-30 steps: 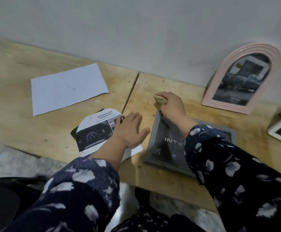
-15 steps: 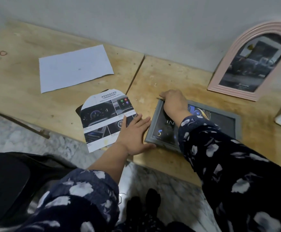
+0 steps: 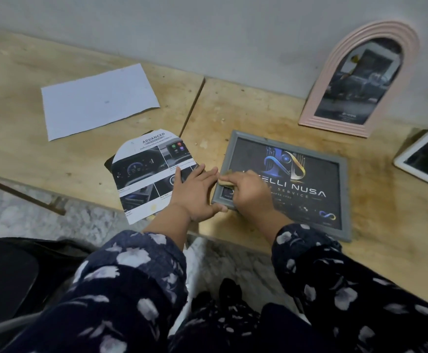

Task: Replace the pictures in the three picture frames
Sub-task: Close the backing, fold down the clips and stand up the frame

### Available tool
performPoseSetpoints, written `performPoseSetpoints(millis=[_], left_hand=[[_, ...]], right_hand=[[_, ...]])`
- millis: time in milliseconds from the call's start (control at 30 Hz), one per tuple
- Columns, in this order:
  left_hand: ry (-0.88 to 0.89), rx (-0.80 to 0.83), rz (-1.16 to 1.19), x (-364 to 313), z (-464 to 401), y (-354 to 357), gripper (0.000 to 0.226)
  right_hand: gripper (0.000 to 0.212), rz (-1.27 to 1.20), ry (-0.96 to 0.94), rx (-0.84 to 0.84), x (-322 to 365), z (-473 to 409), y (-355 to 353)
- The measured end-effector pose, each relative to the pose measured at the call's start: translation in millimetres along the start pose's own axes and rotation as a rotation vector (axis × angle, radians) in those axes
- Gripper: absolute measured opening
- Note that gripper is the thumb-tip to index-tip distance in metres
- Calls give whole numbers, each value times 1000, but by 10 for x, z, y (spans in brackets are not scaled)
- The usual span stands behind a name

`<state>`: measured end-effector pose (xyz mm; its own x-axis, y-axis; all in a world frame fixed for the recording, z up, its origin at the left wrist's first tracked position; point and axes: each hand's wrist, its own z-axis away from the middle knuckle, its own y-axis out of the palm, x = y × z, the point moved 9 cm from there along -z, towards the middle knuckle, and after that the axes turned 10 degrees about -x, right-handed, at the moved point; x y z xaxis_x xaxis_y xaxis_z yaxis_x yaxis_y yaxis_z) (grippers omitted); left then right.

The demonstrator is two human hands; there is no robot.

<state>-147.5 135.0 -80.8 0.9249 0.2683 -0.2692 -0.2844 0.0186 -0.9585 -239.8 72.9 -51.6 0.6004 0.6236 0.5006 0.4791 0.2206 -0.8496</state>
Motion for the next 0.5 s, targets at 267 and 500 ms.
performPoseSetpoints(millis=[267, 500], left_hand=[[47, -81, -18, -99, 51, 42, 103], [-7, -201, -20, -68, 73, 91, 103]], right_hand=[[44, -178, 236, 165, -229, -136, -138], [37, 26, 321, -86, -770, -823, -371]])
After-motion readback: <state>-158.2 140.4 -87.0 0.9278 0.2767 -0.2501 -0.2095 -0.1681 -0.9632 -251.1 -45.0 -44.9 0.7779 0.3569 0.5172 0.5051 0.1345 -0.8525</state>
